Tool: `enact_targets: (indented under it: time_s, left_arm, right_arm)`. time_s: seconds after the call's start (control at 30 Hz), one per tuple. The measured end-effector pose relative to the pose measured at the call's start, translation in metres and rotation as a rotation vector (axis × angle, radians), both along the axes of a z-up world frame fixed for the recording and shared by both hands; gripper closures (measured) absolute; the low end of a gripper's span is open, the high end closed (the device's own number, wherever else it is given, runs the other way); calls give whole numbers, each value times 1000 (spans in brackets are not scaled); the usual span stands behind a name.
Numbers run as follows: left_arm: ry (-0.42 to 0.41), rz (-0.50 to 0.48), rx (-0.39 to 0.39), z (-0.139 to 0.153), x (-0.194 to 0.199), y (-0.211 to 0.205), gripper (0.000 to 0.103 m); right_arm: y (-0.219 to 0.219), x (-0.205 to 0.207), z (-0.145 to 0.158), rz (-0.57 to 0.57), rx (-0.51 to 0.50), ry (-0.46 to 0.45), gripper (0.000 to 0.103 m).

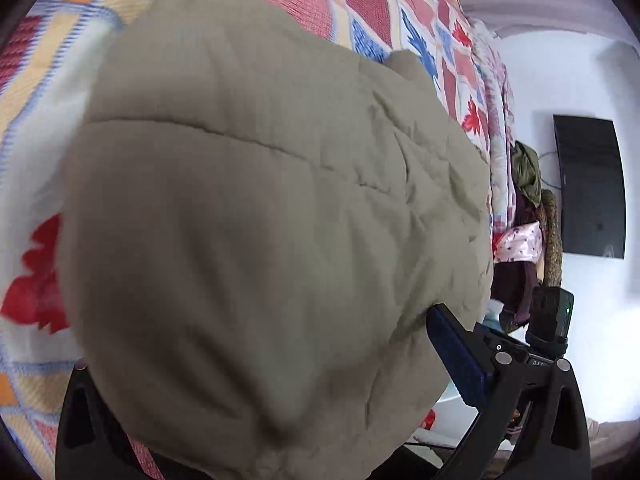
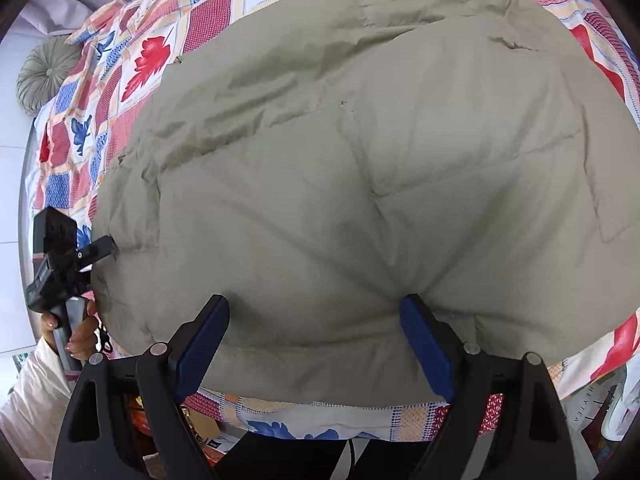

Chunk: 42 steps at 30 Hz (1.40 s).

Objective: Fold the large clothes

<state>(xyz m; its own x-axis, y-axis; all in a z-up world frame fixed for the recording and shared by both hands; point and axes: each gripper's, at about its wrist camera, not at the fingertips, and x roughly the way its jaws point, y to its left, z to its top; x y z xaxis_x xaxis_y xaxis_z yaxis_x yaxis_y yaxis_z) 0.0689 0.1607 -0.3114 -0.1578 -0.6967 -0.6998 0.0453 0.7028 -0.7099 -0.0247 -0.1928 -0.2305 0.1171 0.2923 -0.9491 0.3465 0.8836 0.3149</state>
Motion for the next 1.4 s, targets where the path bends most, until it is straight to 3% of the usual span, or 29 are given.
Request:
enact_targets:
  time_s: [0.07,0.13,0.2,0.27,0.33,0.4,0.47,0.5,0.53,0.57,0.67,0.8,1.0,1.13,1.27,1.37,1.4]
  left_arm:
    - [25,-51,12,-8,2,-9,0]
    - [27,-72,25,-12,4,-13,7]
    - [24,-88,18,-8,4,-14,45]
    - [24,-77,-19,-1,3,-13,62]
    - [8,-79,-21,11,0,-12,70]
    - [-7,-82,-25,27,-2,-15,75]
    - [-28,-87,-29,47,-3,-21,76]
    - [-36,-87,-32,58,-2,-22,76]
    - [-45,-87,-36,69,-3,-26,76]
    - [-54,-87,-38,80,-4,-31,76]
    - [-90,-99,-41,118,-8,-50,76]
    - [-141,-153,-52,166,-17,-87,76]
    - [-205,-262,11,206,-31,-177,76]
    - [-188,-312,90,214,-32,-237,76]
    - [-186,-360,111,223,-25,-275,74]
    - [-154,-397,101,214,-26,-305,62]
    - [-136,-409,92,208,-25,-305,52]
  right_arm:
    - [0,0,-1,4,-3,5,13]
    - [0,1,-2,5,-4,10,13]
    - [1,1,-2,7,-5,14,13]
    - [1,3,1,12,4,18,13]
    - [0,5,9,18,26,10,13]
    - [-4,6,28,3,-3,-59,13]
    - [-10,9,43,-27,-6,-143,20]
    - [-13,11,46,-49,8,-177,45]
    - [-14,14,45,-62,18,-187,82]
    - [-14,19,40,-73,28,-185,94]
    - [-11,30,19,-86,89,-215,94]
    - [0,45,-25,-110,177,-190,96]
    - [-13,47,-64,-220,344,-167,101]
    - [-22,46,-70,-212,407,-164,101]
    - [-43,42,-66,-248,473,-147,101]
    - [-71,24,-41,-266,463,-196,98]
    - [-81,17,-32,-273,445,-209,98]
